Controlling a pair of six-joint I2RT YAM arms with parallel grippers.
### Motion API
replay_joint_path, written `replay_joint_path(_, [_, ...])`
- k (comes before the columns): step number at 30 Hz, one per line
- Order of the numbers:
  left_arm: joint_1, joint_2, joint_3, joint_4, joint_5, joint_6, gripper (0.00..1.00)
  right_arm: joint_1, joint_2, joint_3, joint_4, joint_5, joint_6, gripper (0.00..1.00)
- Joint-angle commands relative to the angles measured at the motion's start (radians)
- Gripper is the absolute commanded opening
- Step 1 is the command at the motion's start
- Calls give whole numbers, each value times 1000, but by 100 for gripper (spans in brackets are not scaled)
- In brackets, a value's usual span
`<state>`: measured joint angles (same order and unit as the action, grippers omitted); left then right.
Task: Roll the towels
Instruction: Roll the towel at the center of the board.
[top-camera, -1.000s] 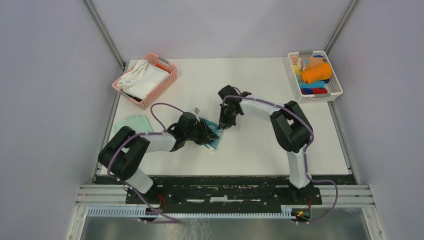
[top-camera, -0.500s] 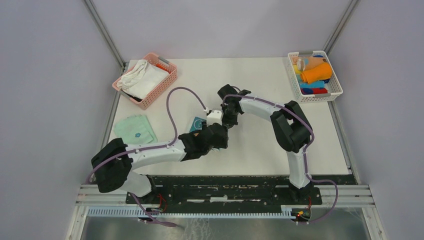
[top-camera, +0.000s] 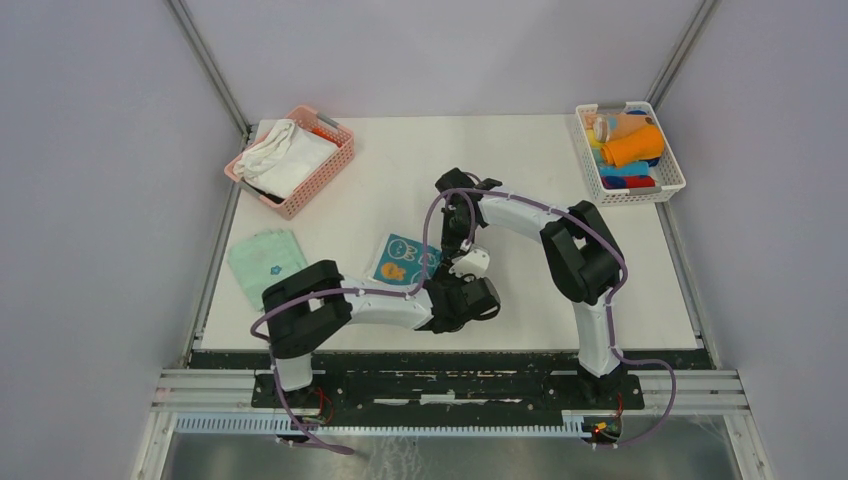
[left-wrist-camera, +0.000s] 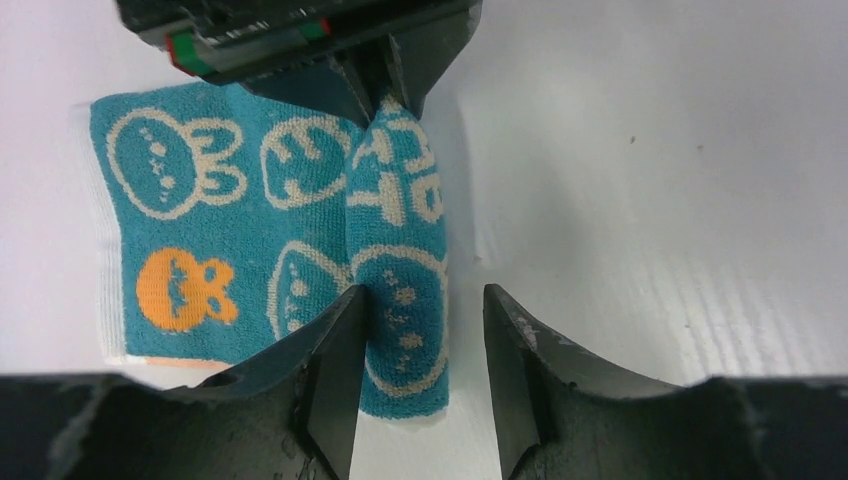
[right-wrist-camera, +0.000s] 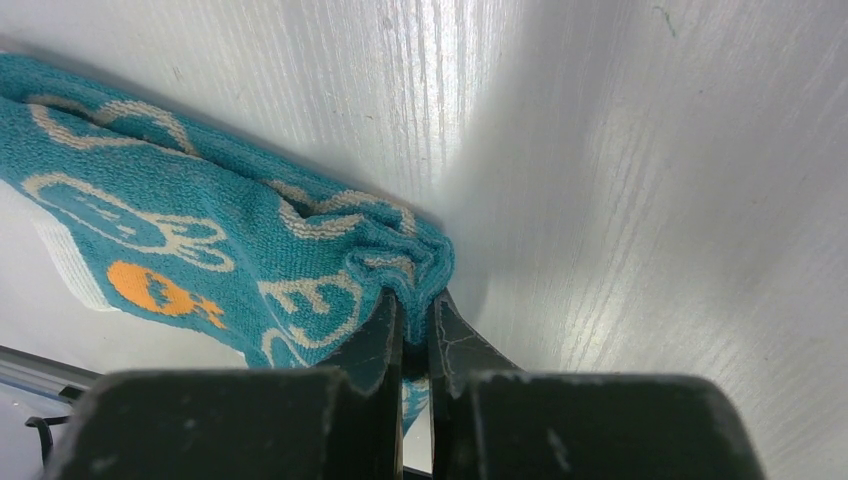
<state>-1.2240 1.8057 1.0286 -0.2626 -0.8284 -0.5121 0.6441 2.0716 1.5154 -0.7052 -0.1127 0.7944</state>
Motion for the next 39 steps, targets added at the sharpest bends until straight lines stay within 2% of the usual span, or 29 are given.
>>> replay_joint_path(1, [-6, 50, 47, -60, -92, -2, 51, 3, -2, 26, -4, 0, -15, 6])
replay_joint_path(6, [-3, 96, 64, -130, -110, -46, 44, 2, -15, 14, 22, -24, -15, 6])
replay_joint_path(8, [10, 83, 54, -131, -98, -54, 38, 0, -33, -8, 60, -49, -13, 6])
replay_joint_path(12, [70, -1, -27, -18, 39, -33, 23, -10, -83, -48, 152, -118, -14, 10])
replay_joint_path(16, [199, -157, -199, 220, 408, -30, 12, -21, -130, -63, 192, -156, -29, 20])
replay_joint_path(20, [376, -273, -373, 451, 798, -127, 9, -56, -213, -166, 346, -211, 32, 36])
replay_joint_path(26, [591, -259, -568, 800, 1200, -367, 8, -87, -281, -331, 615, -324, 109, 56])
replay_joint_path(32, [743, -96, -663, 1223, 1432, -648, 8, -87, -234, -440, 849, -391, 185, 62])
replay_joint_path(39, [822, 105, -748, 1624, 1502, -903, 8, -88, -126, -518, 1060, -425, 274, 65])
